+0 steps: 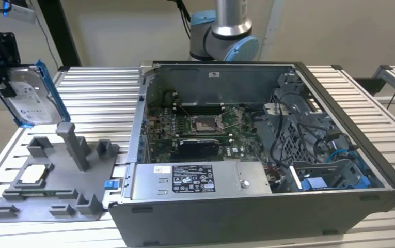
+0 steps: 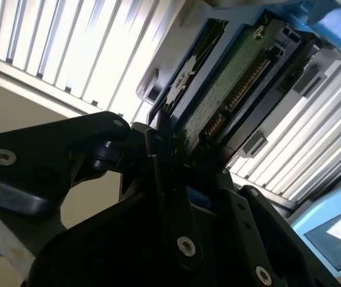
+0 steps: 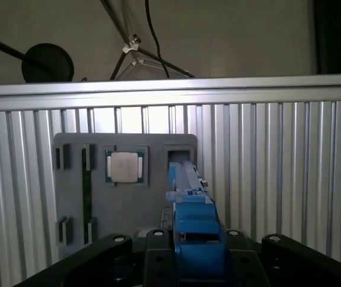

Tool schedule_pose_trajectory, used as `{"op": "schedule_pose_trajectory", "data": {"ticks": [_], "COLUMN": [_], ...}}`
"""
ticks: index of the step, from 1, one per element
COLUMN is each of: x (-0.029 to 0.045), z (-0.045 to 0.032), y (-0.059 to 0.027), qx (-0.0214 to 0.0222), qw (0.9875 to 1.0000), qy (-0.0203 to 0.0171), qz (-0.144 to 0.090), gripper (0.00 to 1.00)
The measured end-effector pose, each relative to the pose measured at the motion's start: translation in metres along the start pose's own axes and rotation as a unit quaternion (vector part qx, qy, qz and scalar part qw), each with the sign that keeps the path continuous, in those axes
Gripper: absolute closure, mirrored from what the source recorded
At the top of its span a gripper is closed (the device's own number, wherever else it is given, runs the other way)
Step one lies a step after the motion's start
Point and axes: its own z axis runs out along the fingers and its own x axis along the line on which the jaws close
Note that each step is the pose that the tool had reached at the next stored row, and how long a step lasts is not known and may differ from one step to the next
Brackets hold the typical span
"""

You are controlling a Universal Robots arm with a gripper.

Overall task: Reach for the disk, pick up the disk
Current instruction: 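Pick up the disk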

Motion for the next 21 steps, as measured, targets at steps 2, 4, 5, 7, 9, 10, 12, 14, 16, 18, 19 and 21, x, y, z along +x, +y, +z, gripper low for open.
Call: {"op": "schedule_pose_trajectory", "data": {"ticks": [2,4,5,7,9,10,12,14,16,18,19,21], "x": [-0.0002,-0.0004,-0.0005,-0.0007,-0.0008,-0.0009,-0.0011,-0.0014,-0.0015,-0.0017,-0.0018,-0.002], "z": [-0.0094,-0.0185,-0.0231,-0.0321,-0.0412,-0.0455,-0.0547,-0.0638,-0.073,-0.082,-0.0864,-0.0954], "y": [-0.0002,-0.0003,-0.0004,-0.0006,-0.0007,-0.0008,-0.001,-0.0011,-0.0013,-0.0015,-0.0015,-0.0017], "qx": [0.0,0.0,0.0,0.0,0.0,0.0,0.0,0.0,0.0001,0.0,0.0,0.0001], "qw": [1.0,1.0,1.0,1.0,1.0,1.0,1.0,1.0,1.0,1.0,1.0,1.0], "qy": [0.0,0.0,0.0,0.0,0.0,0.0,0.0,0.0,0.0,0.0,0.0,-0.0001], "qz": [0.0,0.0,0.0,0.0,0.0,0.0,0.0,0.0,0.0,0.0,0.0,0.0], "gripper": [1.0,1.0,1.0,1.0,1.0,1.0,1.0,1.0,1.0,1.0,1.0,1.0]}}
